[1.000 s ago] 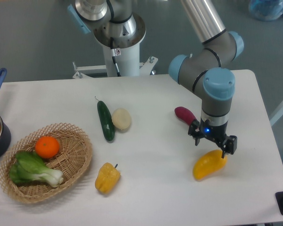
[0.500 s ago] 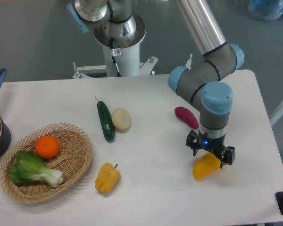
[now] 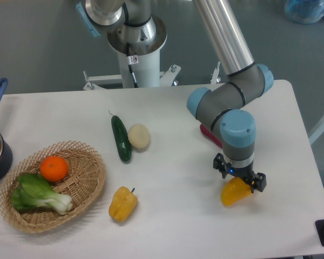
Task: Pick up the mango from the table
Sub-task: 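Lower the gripper around the yellow mango, then close the gripper fingers on the yellow mango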
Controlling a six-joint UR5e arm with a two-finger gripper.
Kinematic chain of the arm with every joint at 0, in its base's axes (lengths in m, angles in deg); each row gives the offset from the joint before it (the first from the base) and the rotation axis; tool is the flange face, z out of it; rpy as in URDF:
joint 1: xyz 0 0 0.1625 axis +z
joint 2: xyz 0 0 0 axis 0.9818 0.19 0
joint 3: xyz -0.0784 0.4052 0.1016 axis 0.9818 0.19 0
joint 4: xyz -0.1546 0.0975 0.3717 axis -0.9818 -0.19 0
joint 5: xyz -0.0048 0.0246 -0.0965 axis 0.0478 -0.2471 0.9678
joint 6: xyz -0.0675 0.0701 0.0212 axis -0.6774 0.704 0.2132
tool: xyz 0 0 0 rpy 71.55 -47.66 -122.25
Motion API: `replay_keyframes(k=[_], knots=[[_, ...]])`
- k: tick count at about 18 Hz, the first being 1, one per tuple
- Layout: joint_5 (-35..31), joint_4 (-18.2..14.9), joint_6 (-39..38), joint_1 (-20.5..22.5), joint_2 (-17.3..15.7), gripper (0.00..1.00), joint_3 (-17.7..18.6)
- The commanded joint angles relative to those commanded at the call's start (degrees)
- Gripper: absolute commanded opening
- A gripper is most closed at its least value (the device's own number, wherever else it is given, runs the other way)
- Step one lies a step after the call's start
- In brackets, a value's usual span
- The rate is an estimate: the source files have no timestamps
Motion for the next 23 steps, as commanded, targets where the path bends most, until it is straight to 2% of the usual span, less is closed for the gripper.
replay_keyframes(k=[5,6,11,14,17,20,23], knots=[[-5.4,0.0,-0.2,-1.3,1.7,1.0,-1.3],[-6.0,0.0,-0.4,-1.4,1.8,0.94,-1.3],[-5.9,0.0,-0.6,-1.9,1.6,0.47,-1.2],[-5.6,0.0,-0.6,-1.9,1.2,0.31,-1.4],[-4.0,-0.3,-0.5,-1.8,-0.4,0.26,-1.2],[-1.7,-1.1,-0.6,-1.5,-2.7,0.27,-0.9],[-1.3,-4.1,-0.6,-0.7,-5.1,0.27,-0.5]])
